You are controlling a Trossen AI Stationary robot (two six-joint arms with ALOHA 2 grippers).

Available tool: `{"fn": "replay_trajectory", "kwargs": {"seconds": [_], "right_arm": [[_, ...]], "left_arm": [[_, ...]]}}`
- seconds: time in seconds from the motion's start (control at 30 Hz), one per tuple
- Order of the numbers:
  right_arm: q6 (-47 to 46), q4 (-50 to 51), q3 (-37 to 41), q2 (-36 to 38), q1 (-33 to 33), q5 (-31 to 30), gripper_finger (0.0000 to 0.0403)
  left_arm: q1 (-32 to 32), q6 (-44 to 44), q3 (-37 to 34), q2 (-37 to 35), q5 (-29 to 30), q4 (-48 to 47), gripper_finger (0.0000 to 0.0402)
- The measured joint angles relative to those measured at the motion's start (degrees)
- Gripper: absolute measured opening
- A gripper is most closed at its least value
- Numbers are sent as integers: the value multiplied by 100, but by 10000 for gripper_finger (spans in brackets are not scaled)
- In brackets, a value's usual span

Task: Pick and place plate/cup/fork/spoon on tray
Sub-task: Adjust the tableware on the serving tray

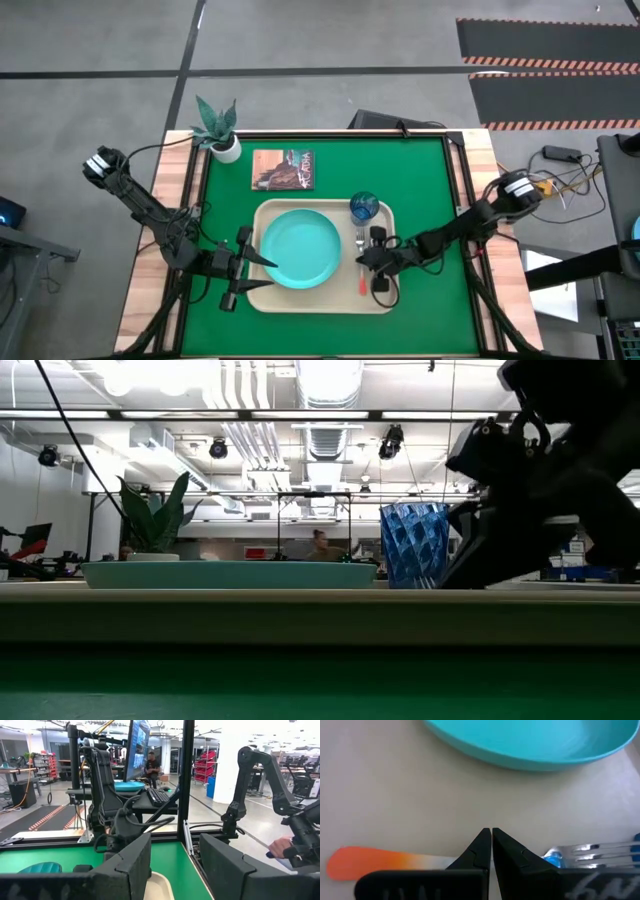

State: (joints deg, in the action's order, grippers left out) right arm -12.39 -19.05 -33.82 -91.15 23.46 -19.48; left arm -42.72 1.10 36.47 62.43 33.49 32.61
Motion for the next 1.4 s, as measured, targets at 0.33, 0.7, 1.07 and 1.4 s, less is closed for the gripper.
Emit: {"fn": "replay_trajectory", "kwargs": {"seconds": [0.33, 0.7, 1.07, 1.4], "right_arm": [[-60, 133, -17, 122, 0, 2, 8], [-159, 423, -17, 415, 2, 324, 8], [-367, 722, -15, 295, 4, 125, 8], [-367, 873, -24, 304, 2, -5, 8]], "left_arm": [[0, 0, -2, 0, -1, -10, 155], [0, -1, -7, 0, -1, -10, 155], [0, -2, -7, 0, -1, -8, 155], [0, -2, -7, 0, 0, -7, 155]]}}
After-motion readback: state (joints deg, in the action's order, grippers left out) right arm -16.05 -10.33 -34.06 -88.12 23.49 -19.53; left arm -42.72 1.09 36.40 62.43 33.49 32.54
